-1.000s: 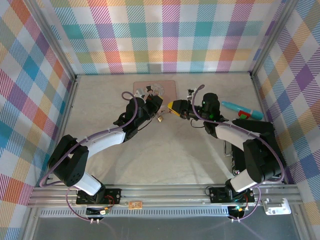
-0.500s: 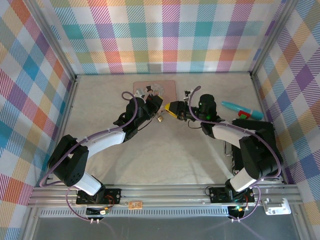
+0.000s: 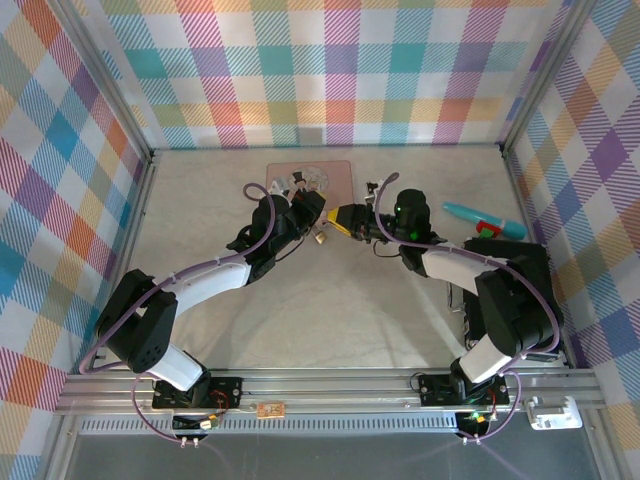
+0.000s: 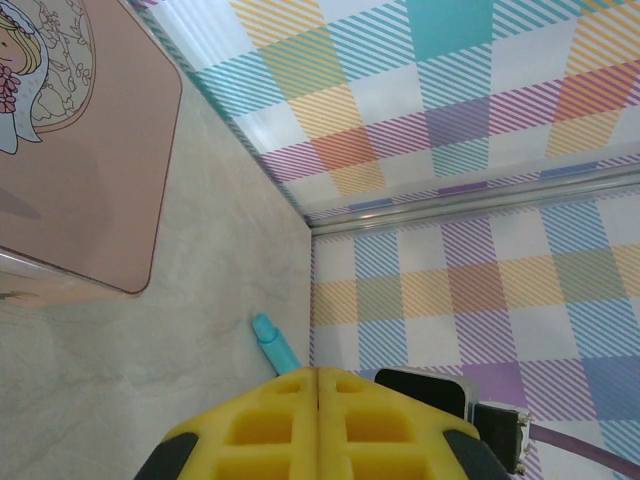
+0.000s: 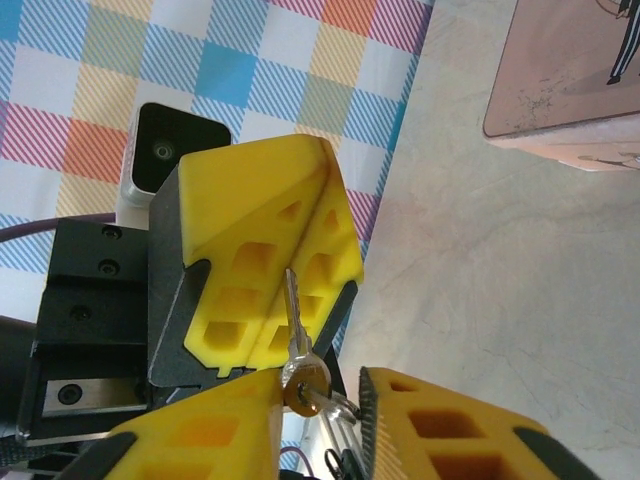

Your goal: Unlock the padlock with the key

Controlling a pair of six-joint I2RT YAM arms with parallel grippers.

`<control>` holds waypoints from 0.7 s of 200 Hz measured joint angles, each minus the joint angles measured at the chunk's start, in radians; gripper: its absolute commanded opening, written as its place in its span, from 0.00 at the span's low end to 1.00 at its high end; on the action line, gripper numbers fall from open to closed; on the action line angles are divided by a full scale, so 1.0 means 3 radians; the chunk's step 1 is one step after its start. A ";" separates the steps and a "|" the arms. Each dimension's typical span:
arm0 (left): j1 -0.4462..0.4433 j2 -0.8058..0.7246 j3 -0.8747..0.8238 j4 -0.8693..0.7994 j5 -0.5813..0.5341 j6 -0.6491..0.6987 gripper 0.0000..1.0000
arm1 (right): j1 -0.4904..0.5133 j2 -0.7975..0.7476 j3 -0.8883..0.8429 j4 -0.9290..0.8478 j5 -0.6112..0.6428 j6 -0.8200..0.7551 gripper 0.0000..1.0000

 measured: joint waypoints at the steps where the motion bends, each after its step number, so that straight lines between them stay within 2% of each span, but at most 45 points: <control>1: 0.0000 0.0000 0.0000 0.0000 -0.0001 0.0000 0.00 | 0.0000 0.0001 0.0000 0.0001 0.0000 0.0004 0.22; 23: 0.0000 -0.0003 -0.0027 0.0009 -0.0004 0.0000 0.00 | 0.0000 0.0009 0.0000 0.0014 0.0003 0.0028 0.13; 74: 0.0000 -0.0084 -0.0111 0.0003 -0.0037 0.0000 0.00 | 0.0000 0.0018 0.0000 0.0024 0.0014 0.0048 0.03; 140: -0.0027 -0.0111 -0.0175 -0.0001 -0.0079 -0.0011 0.00 | 0.0000 0.0019 0.0003 0.0086 0.0065 0.0048 0.00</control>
